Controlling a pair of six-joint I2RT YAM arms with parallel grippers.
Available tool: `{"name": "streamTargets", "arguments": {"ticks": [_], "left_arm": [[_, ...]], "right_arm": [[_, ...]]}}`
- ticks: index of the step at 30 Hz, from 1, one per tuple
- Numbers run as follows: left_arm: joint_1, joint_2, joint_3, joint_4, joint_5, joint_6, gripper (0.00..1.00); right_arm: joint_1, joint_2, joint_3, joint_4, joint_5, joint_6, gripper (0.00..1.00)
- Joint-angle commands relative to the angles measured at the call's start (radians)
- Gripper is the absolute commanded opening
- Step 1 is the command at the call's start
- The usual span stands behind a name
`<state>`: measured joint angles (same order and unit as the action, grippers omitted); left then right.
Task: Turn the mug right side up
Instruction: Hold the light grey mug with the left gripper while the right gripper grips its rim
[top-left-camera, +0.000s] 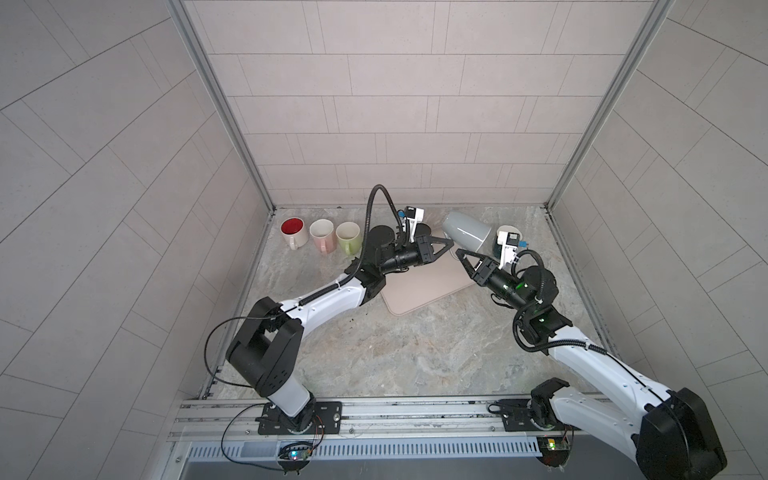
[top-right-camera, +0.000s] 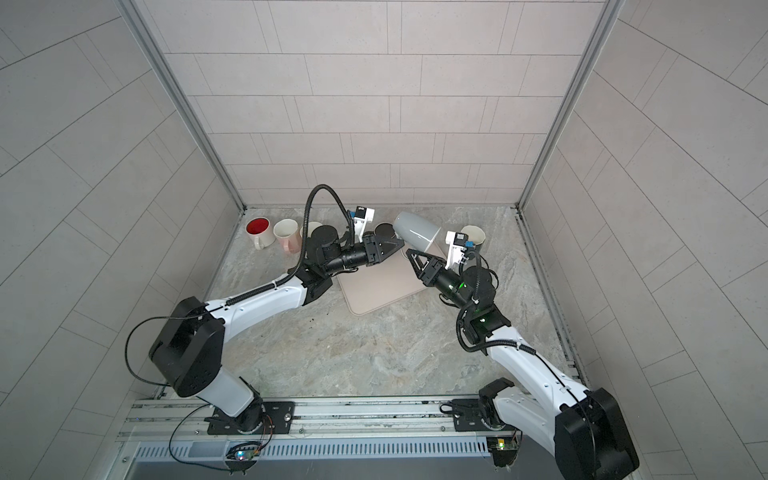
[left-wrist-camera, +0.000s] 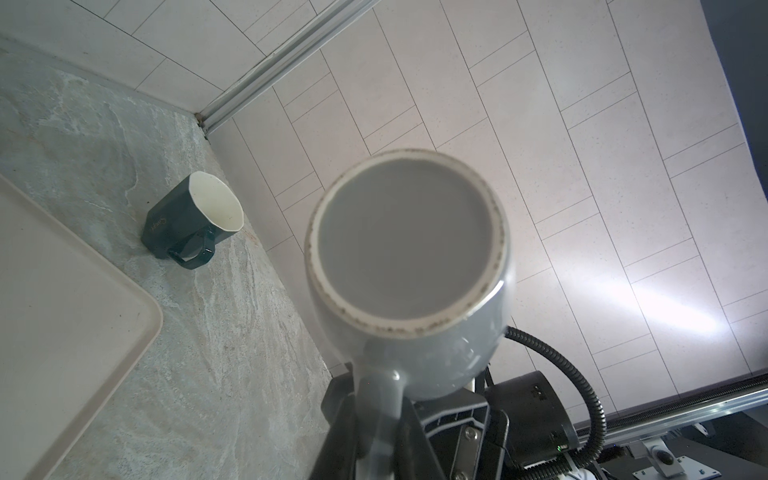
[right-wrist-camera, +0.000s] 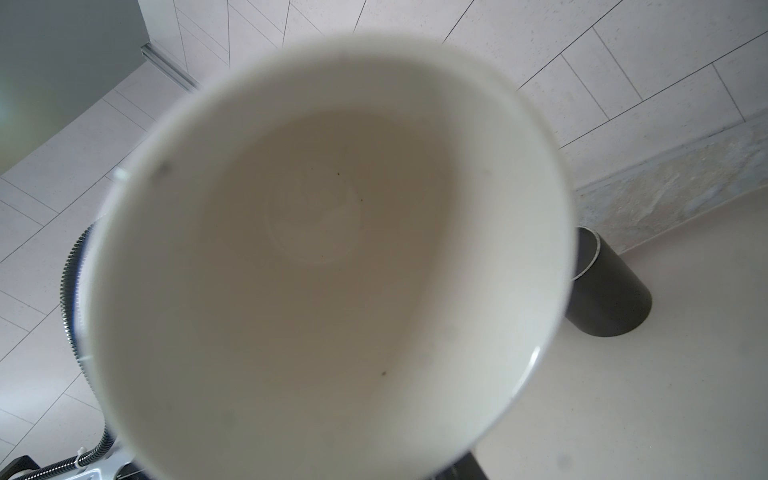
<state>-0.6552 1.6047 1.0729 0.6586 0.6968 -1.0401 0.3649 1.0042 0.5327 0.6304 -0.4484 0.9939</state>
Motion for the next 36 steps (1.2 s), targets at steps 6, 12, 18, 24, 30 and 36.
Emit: {"name": "streamTargets", "arguments": {"ticks": [6, 12, 18, 24, 30, 36], "left_arm": [[-0.019, 0.0, 0.046, 0.11, 0.061, 0.0, 0.0], [-0.018, 0.004, 0.048, 0.11, 0.06, 0.002, 0.0], [-0.02, 0.019, 0.061, 0.107, 0.065, 0.006, 0.0], [-0.018, 0.032, 0.072, 0.092, 0.064, 0.017, 0.0], [-0.018, 0.046, 0.08, 0.09, 0.056, 0.022, 0.0], [-0.018, 0.061, 0.079, 0.093, 0.043, 0.014, 0.09]], "right_arm": [[0.0, -0.001, 0.033, 0.032, 0.003, 0.018, 0.38], [0.0, -0.005, 0.033, 0.04, 0.005, 0.02, 0.24], [0.002, 0.003, 0.034, 0.04, 0.005, 0.031, 0.19], [0.002, 0.001, 0.044, 0.021, 0.0, 0.026, 0.0], [0.002, 0.006, 0.053, 0.009, 0.004, 0.023, 0.0], [0.012, 0.021, 0.065, 0.08, 0.0, 0.029, 0.0]]}}
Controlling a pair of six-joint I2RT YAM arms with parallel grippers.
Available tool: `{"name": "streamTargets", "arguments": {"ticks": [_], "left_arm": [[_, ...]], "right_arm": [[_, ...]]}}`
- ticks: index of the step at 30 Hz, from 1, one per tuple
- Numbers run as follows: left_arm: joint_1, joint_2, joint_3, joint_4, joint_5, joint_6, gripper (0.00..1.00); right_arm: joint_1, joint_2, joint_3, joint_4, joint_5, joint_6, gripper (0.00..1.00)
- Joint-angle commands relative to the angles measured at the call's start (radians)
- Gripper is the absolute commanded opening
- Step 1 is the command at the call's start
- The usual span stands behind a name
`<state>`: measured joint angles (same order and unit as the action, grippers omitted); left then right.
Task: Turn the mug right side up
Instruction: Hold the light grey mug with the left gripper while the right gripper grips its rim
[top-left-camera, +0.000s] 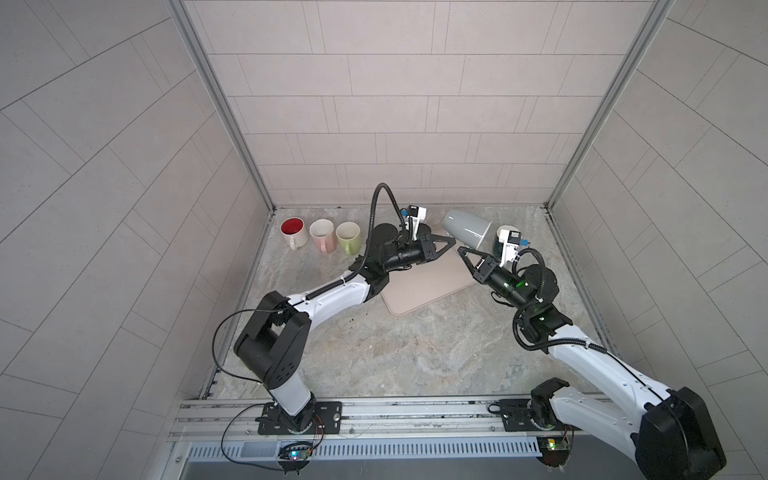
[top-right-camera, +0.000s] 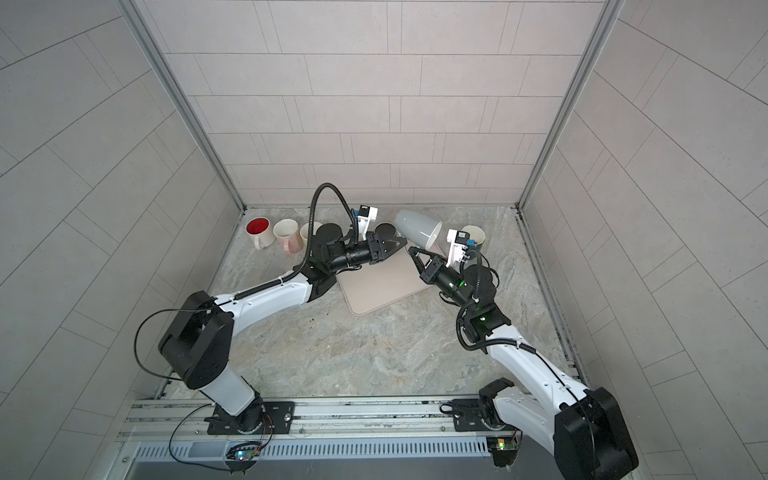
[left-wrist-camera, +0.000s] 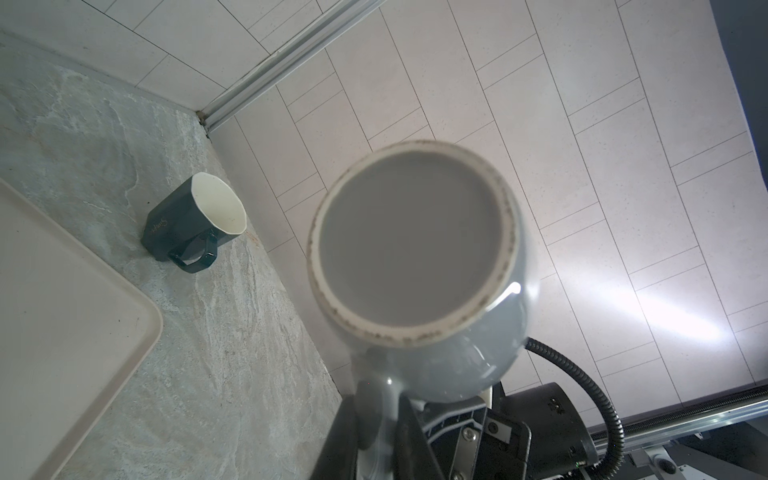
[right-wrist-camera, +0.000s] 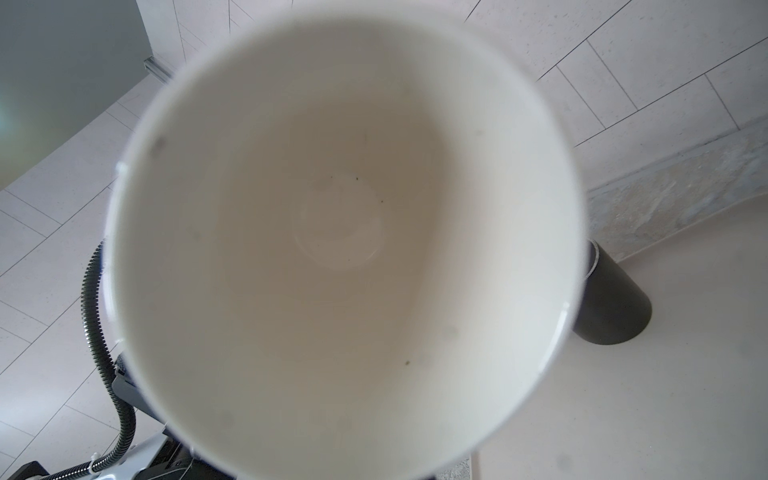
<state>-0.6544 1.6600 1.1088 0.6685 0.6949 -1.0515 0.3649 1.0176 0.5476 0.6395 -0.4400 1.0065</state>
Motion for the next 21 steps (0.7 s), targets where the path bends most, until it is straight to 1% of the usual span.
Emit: {"name": "streamTargets", "arguments": {"ticks": [1, 3, 5, 6, 12, 14, 15, 21], "left_arm": [[-0.02, 0.009, 0.045, 0.085, 0.046, 0.023, 0.14], [-0.019, 0.009, 0.046, 0.089, 0.046, 0.021, 0.21], [-0.019, 0.005, 0.043, 0.089, 0.04, 0.024, 0.36], [-0.019, 0.003, 0.043, 0.088, 0.038, 0.026, 0.42], [-0.019, 0.001, 0.035, 0.076, 0.028, 0.041, 0.68], [-0.02, 0.004, 0.033, 0.072, 0.024, 0.039, 0.85], [-0.019, 0.004, 0.03, 0.073, 0.022, 0.041, 1.0], [-0.02, 0.003, 0.016, 0.063, 0.016, 0.049, 1.0]], "right_arm": [[0.016, 0.009, 0.057, 0.068, -0.009, 0.01, 0.0], [0.021, 0.011, 0.066, 0.049, 0.0, -0.002, 0.0], [0.025, 0.011, 0.065, 0.02, 0.011, -0.015, 0.0], [0.027, 0.009, 0.065, 0.016, 0.019, -0.019, 0.0], [0.034, 0.0, 0.053, -0.013, 0.062, -0.036, 0.0], [0.034, -0.006, 0.041, -0.008, 0.078, -0.034, 0.0], [0.034, -0.01, 0.037, -0.01, 0.084, -0.035, 0.0], [0.035, -0.025, 0.041, -0.055, 0.103, -0.065, 0.0]]}}
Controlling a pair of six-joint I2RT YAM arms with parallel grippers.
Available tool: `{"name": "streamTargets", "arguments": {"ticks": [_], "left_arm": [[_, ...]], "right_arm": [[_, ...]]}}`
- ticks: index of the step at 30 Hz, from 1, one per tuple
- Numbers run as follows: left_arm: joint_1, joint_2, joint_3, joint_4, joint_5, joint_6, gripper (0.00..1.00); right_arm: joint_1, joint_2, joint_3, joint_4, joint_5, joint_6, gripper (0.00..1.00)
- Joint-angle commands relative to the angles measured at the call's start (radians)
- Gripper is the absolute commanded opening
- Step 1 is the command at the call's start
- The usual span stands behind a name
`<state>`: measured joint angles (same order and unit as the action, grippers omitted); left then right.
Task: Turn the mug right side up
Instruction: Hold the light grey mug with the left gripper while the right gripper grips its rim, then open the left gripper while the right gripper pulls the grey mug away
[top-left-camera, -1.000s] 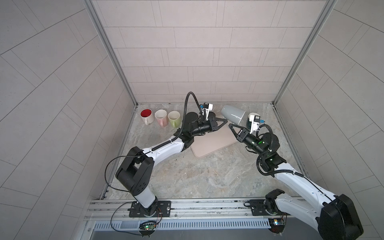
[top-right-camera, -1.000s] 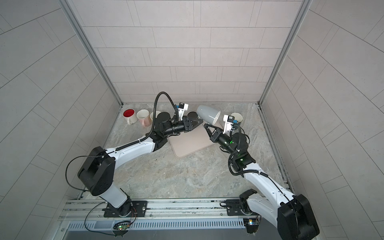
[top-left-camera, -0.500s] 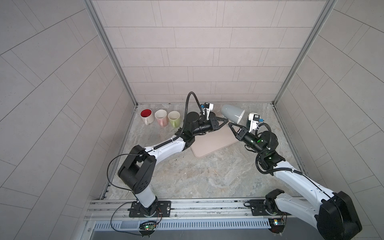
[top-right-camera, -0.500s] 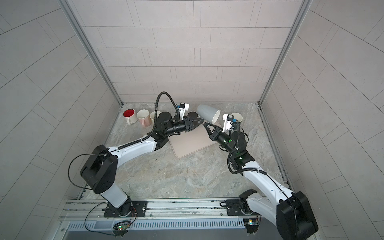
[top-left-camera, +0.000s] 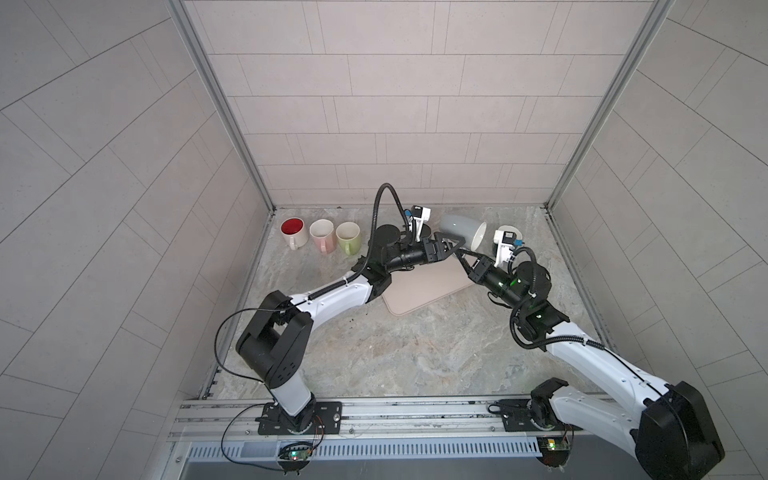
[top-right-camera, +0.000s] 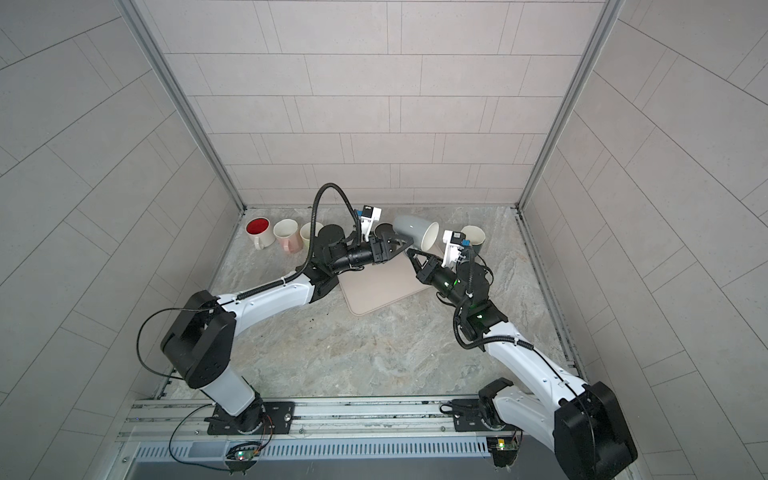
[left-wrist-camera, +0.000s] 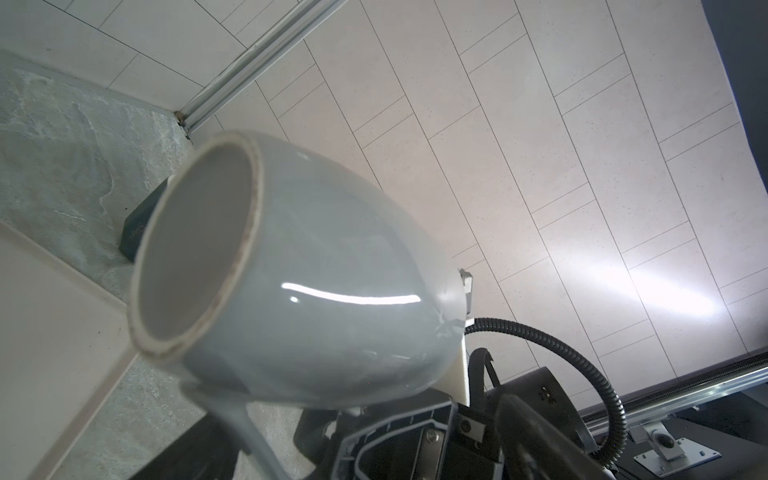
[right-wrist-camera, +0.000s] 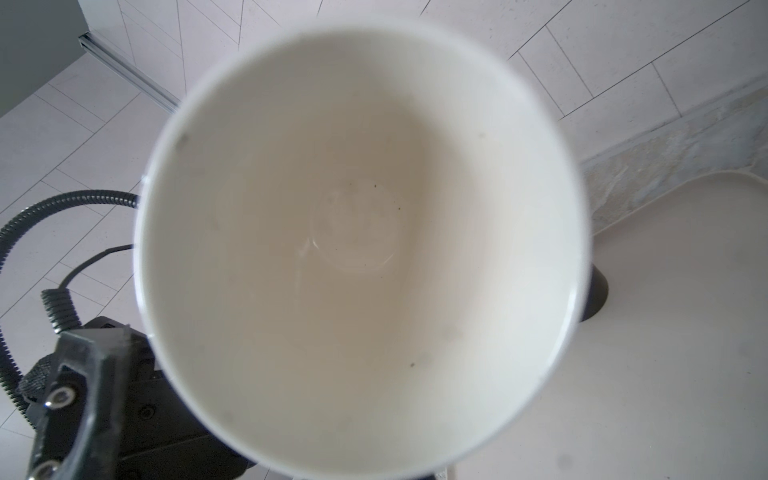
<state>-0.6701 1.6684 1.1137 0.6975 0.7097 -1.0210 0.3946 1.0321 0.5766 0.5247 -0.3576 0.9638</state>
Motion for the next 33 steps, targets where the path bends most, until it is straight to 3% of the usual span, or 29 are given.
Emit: {"name": "streamTargets", "arguments": {"ticks": [1, 5, 11, 17, 20, 26, 33], "left_arm": [[-0.004, -0.005, 0.008, 0.033, 0.002, 0.018, 1.0], [-0.003, -0.012, -0.007, 0.025, 0.001, 0.024, 1.0], [-0.003, -0.078, -0.015, -0.152, -0.036, 0.155, 1.0], [-0.003, -0.207, -0.028, -0.428, -0.177, 0.368, 1.0], [-0.002, -0.263, -0.042, -0.501, -0.24, 0.417, 1.0], [-0.003, -0.369, -0.125, -0.556, -0.342, 0.519, 1.0], [0.003, -0.495, -0.248, -0.602, -0.589, 0.607, 1.0]], "right_arm": [[0.006, -0.04, 0.011, 0.066, 0.017, -0.024, 0.0], [0.003, -0.048, 0.015, 0.043, 0.022, -0.033, 0.0], [-0.025, -0.089, 0.112, -0.227, 0.07, -0.137, 0.0], [-0.126, -0.123, 0.183, -0.432, 0.078, -0.207, 0.0], [-0.172, -0.122, 0.215, -0.522, 0.09, -0.227, 0.0], [-0.259, -0.12, 0.245, -0.63, 0.152, -0.282, 0.0], [-0.387, -0.077, 0.317, -0.781, 0.222, -0.334, 0.0]]}}
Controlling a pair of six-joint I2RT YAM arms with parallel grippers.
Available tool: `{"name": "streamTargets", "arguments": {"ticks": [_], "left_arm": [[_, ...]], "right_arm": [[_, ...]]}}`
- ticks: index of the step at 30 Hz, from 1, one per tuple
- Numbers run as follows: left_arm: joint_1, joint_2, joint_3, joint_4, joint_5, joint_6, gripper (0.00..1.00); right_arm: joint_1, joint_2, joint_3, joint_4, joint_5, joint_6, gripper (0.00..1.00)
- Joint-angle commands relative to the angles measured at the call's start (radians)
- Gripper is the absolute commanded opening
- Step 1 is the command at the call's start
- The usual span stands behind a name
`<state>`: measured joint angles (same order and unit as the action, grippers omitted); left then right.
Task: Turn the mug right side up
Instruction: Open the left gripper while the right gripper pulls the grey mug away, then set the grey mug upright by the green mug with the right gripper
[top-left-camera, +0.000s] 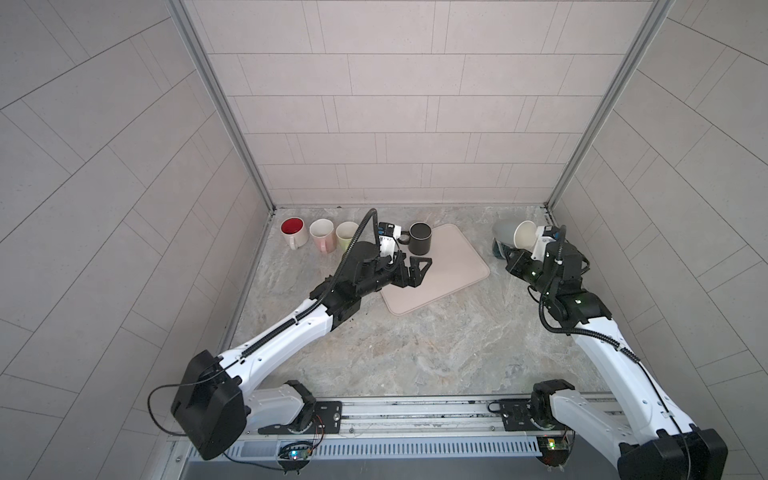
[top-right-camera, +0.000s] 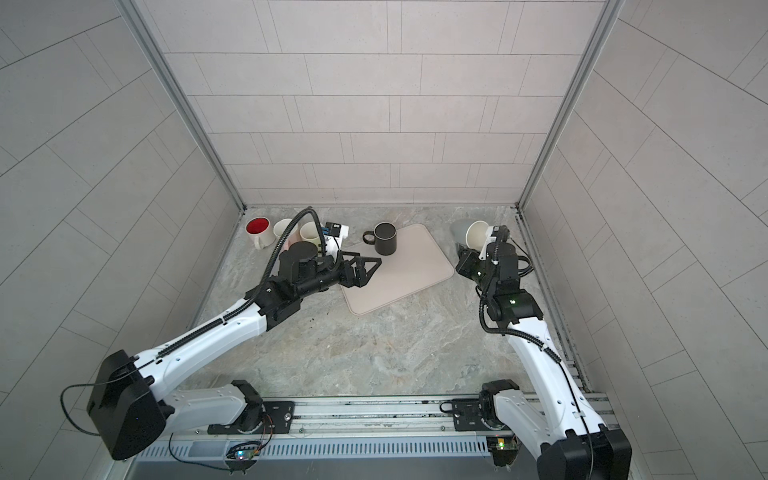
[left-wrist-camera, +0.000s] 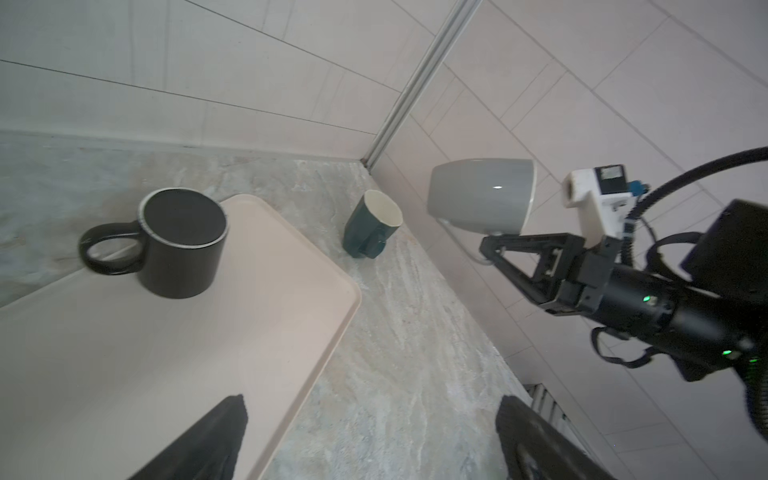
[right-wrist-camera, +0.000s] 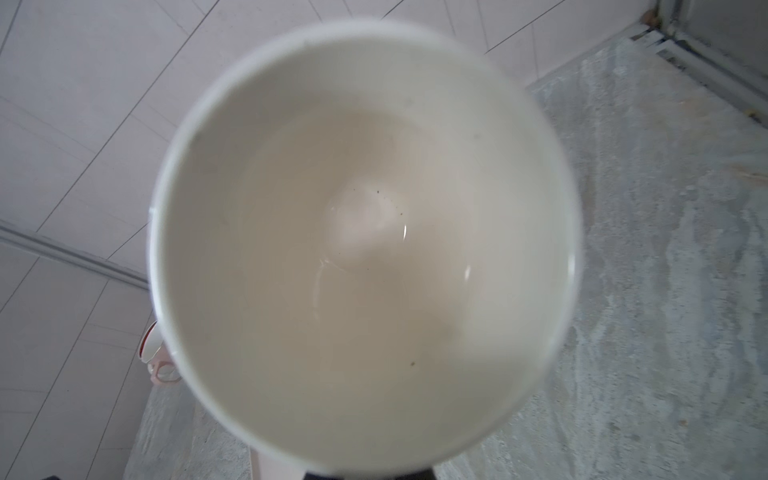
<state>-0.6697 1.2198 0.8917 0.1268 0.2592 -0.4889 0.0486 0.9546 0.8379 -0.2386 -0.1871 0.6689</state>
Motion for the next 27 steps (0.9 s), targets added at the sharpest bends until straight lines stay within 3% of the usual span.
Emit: {"name": "streamTargets", "arguments": {"ticks": [1, 5, 9, 14, 18, 27], "left_arm": [[0.002, -0.057, -0.04, -0.031, -0.161, 0.081, 1.0], [0.002, -0.072, -0.109, 0.001, -0.239, 0.082, 1.0], [0.002, -0.057, -0.162, 0.047, -0.288, 0.095, 1.0], [0.003, -0.027, -0.165, 0.039, -0.343, 0.1, 1.0], [0.004, -0.024, -0.16, 0.039, -0.319, 0.091, 1.0], [0.003, -0.045, -0.171, 0.046, -0.311, 0.078, 1.0]], "right_arm": [[-0.059, 0.01, 0.067, -0.044, 0.063, -0.041, 0.0], [-0.122, 0.064, 0.106, -0.128, 0.138, -0.066, 0.0], [-0.182, 0.161, 0.123, -0.134, 0.138, -0.068, 0.0], [-0.194, 0.28, 0.186, -0.128, 0.221, -0.116, 0.0], [-0.198, 0.407, 0.298, -0.162, 0.218, -0.129, 0.0], [-0.201, 0.605, 0.477, -0.233, 0.367, -0.198, 0.0]]}}
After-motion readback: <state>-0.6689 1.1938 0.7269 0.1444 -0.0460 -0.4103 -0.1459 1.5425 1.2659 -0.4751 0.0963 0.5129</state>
